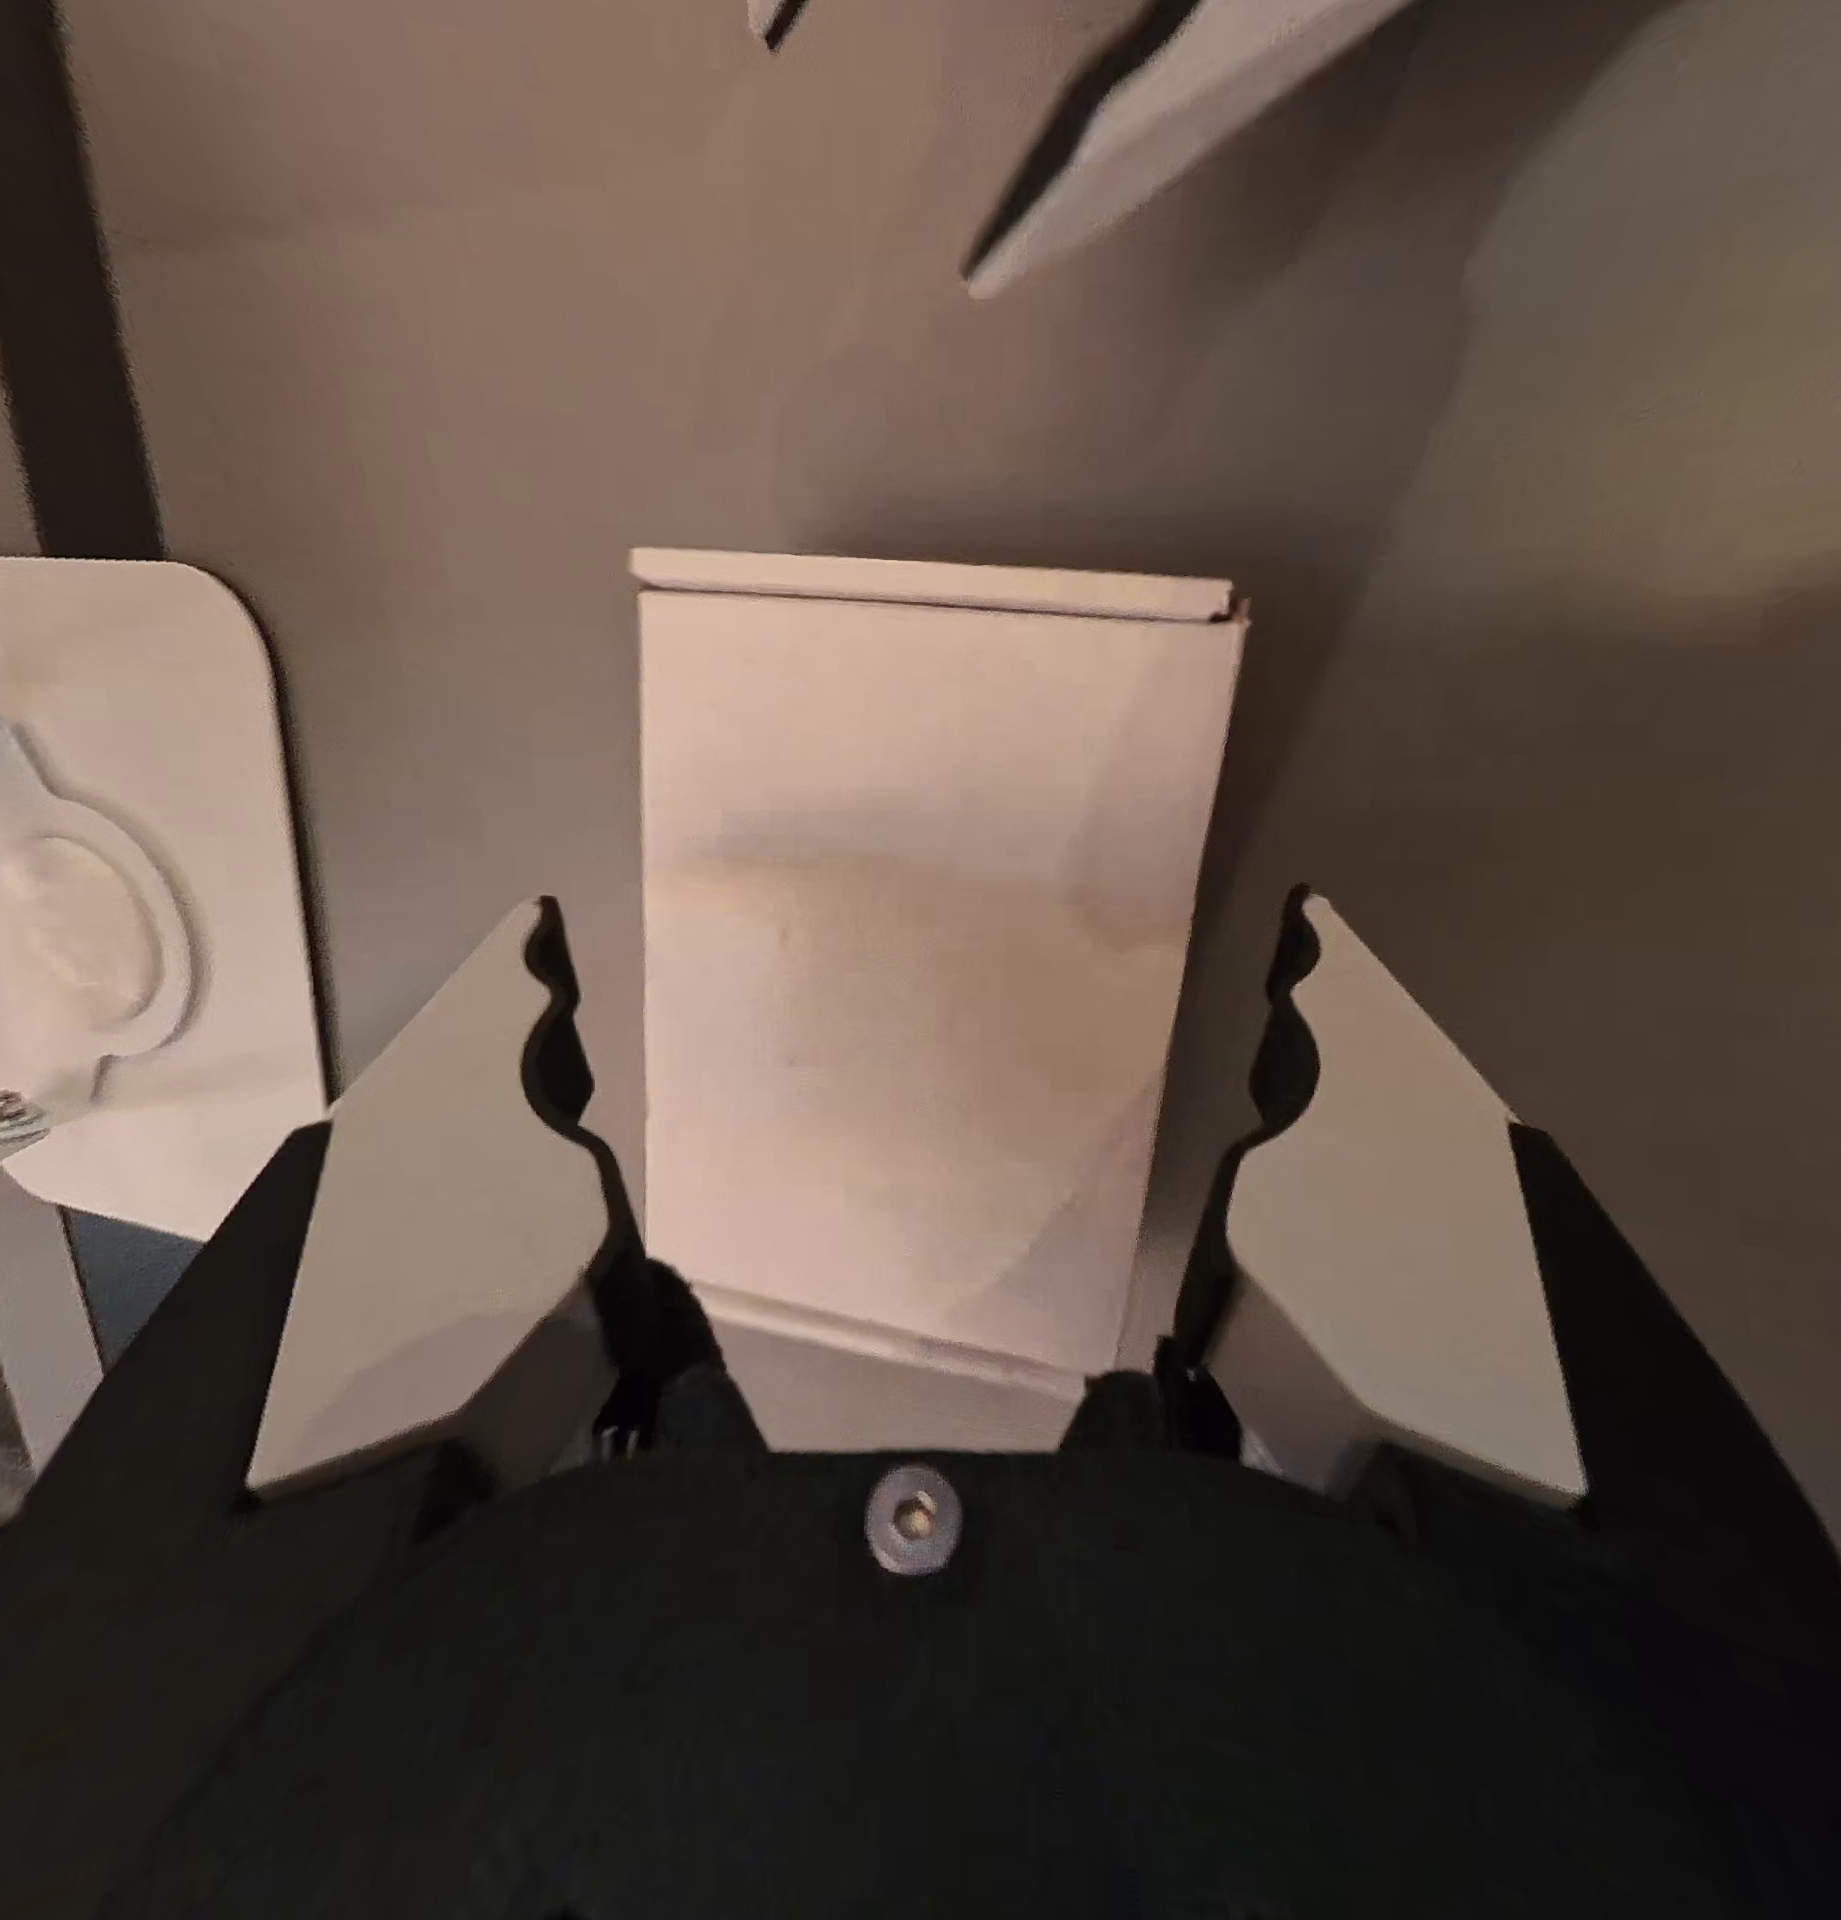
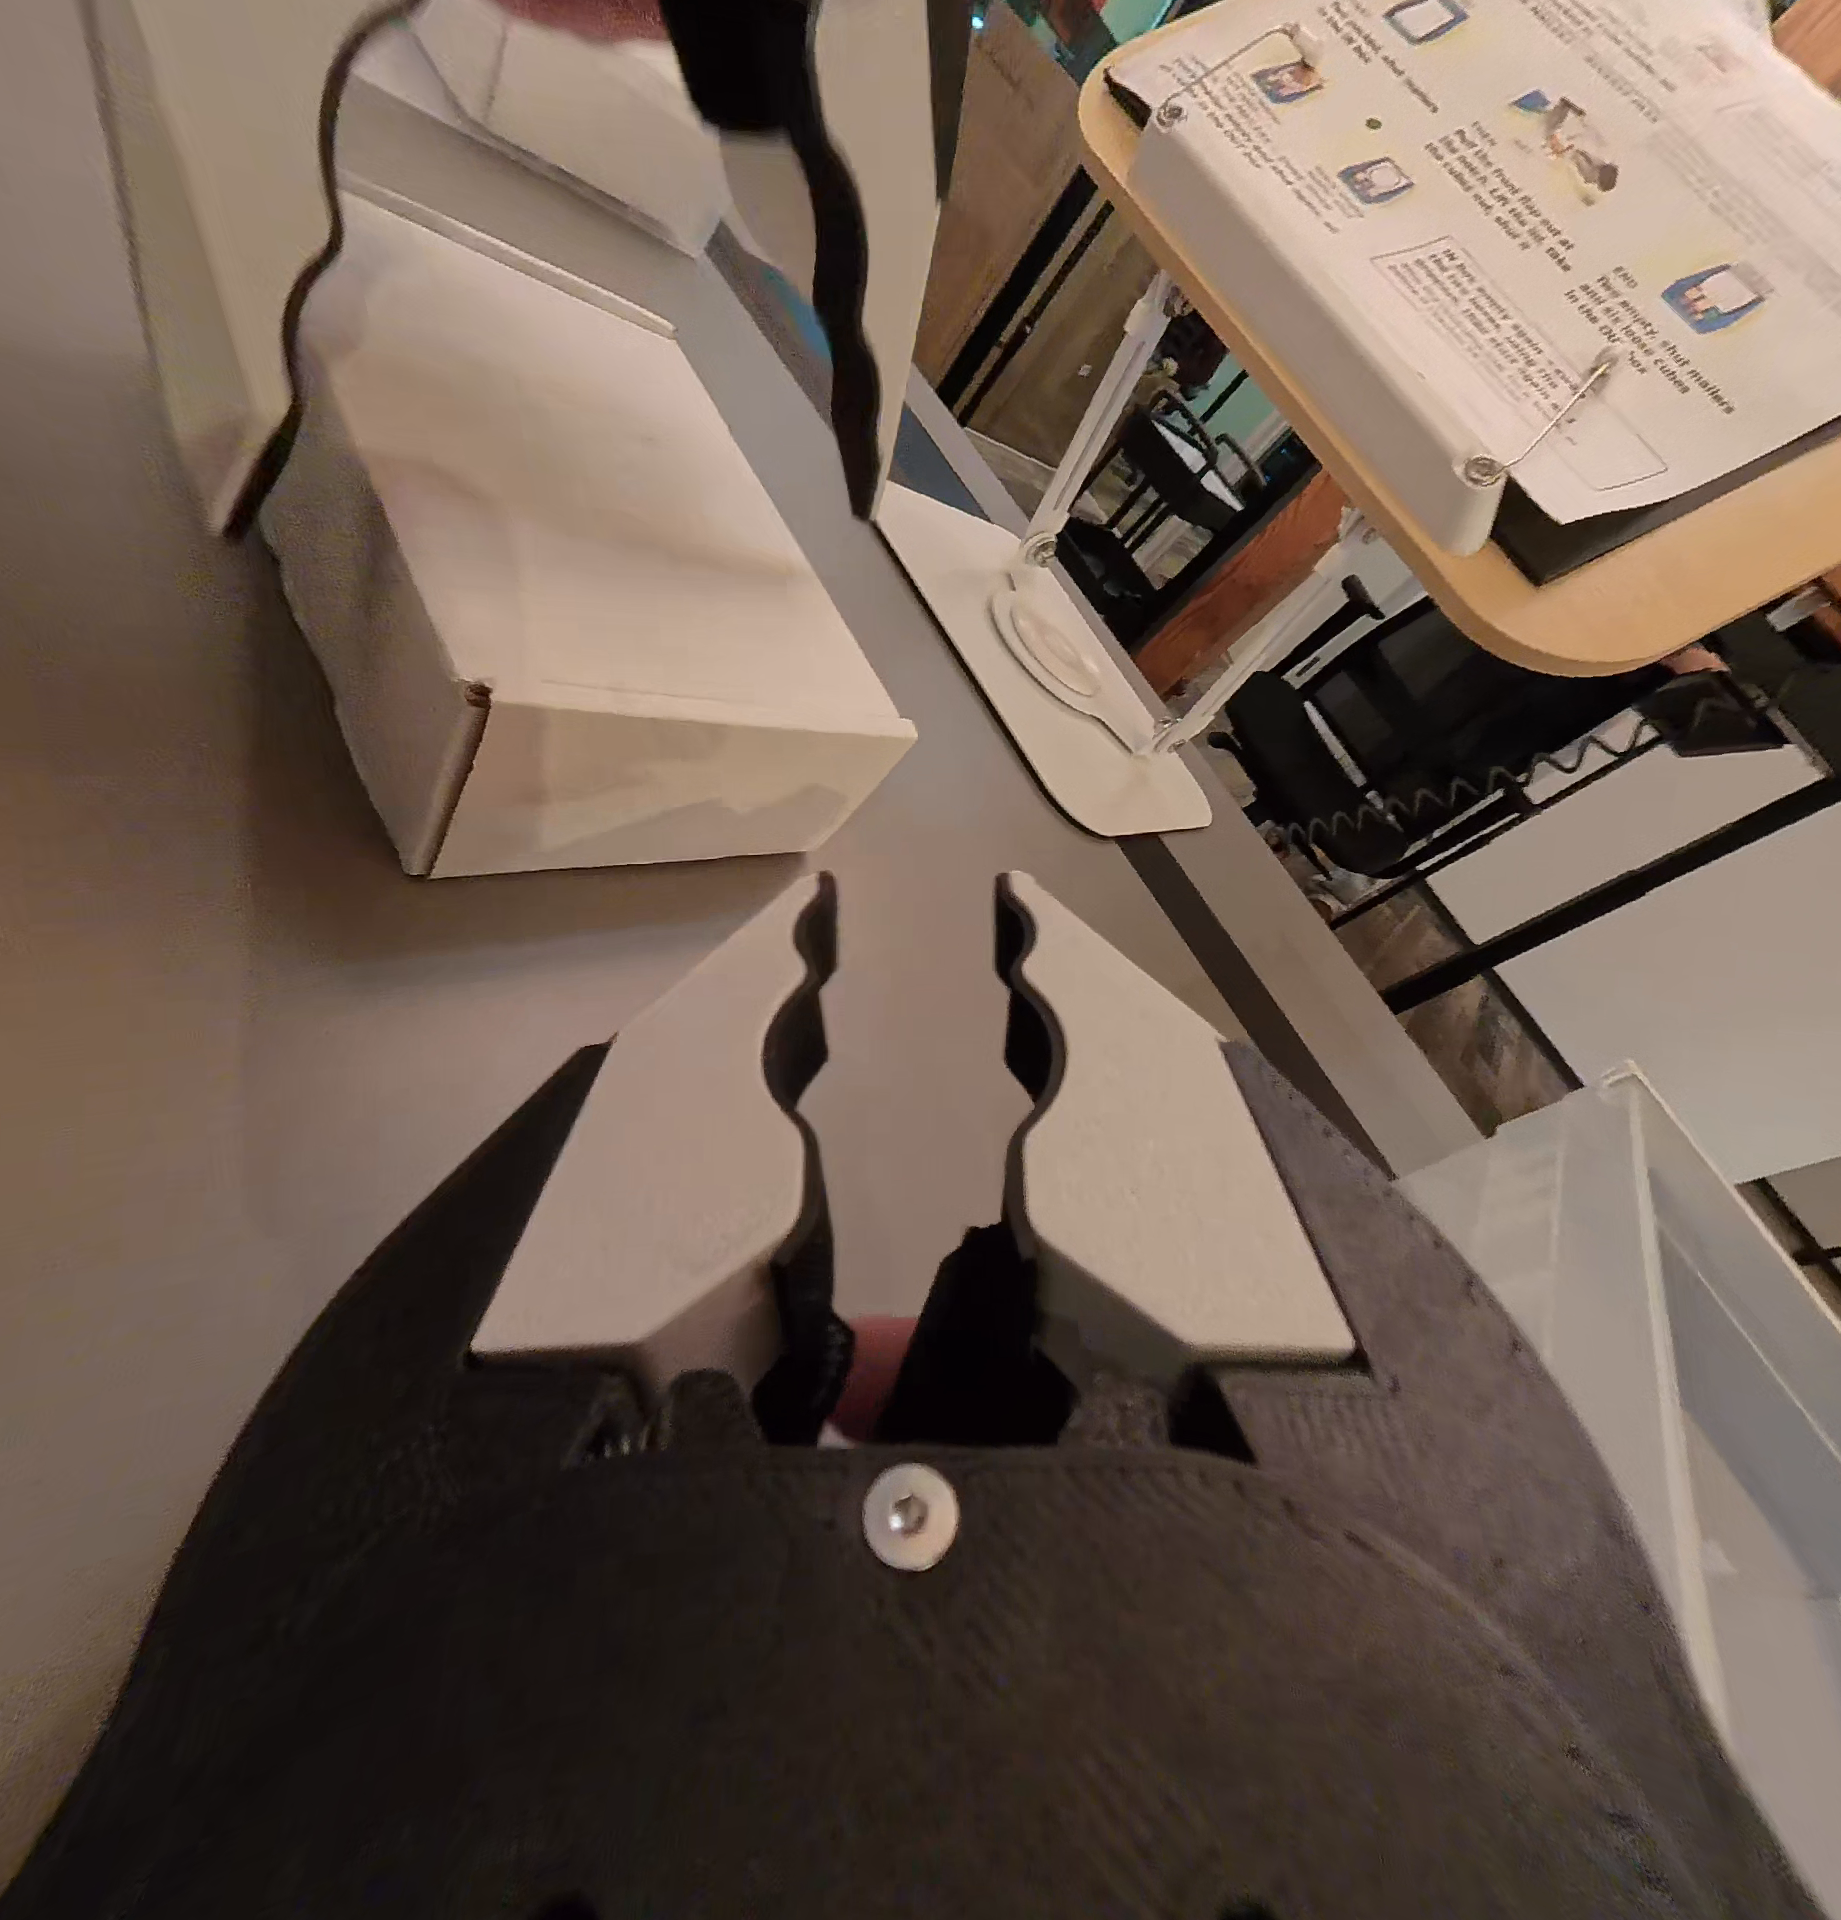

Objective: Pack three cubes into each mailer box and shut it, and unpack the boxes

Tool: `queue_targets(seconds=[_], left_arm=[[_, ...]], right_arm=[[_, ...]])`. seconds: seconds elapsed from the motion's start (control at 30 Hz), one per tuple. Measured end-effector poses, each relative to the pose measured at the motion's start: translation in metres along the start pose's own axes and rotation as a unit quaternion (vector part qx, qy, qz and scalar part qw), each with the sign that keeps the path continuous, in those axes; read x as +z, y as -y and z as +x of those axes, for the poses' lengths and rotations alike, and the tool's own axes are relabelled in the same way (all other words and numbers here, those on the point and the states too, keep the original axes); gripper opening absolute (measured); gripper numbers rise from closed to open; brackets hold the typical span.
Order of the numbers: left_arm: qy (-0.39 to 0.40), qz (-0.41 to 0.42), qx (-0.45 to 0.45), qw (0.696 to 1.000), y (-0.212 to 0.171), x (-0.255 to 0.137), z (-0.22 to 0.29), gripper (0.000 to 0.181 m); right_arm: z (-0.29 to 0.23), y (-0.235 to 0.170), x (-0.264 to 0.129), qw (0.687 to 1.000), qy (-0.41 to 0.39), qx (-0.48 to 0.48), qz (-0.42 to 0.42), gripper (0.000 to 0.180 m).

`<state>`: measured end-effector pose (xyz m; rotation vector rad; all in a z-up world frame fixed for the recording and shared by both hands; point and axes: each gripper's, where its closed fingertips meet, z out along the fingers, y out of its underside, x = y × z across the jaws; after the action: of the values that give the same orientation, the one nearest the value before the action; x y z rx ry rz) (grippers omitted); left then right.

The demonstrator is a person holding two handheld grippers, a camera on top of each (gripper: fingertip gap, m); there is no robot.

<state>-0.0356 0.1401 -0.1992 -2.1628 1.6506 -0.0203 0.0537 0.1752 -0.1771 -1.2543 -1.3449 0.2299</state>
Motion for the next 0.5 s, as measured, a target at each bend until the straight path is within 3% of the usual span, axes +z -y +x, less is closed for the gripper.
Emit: queue_targets(seconds=[0.07, 0.23, 0.5], left_arm=[[0.020, 0.033, -0.027, 0.999, -0.004, -0.017, -0.010, 0.124], [0.044, 0.120, -0.099, 0.987, -0.025, -0.037, -0.035, 0.094], [0.051, 0.170, -0.147, 0.973, -0.034, -0.015, -0.046, 0.064]], right_arm=[[-0.001, 0.001, 0.001, 1.000, 0.001, 0.004, -0.001, 0.044], [-0.019, 0.022, -0.001, 0.999, 0.028, -0.019, 0.029, 0.056], [-0.074, 0.053, 0.005, 0.984, 0.055, -0.167, 0.036, 0.068]])
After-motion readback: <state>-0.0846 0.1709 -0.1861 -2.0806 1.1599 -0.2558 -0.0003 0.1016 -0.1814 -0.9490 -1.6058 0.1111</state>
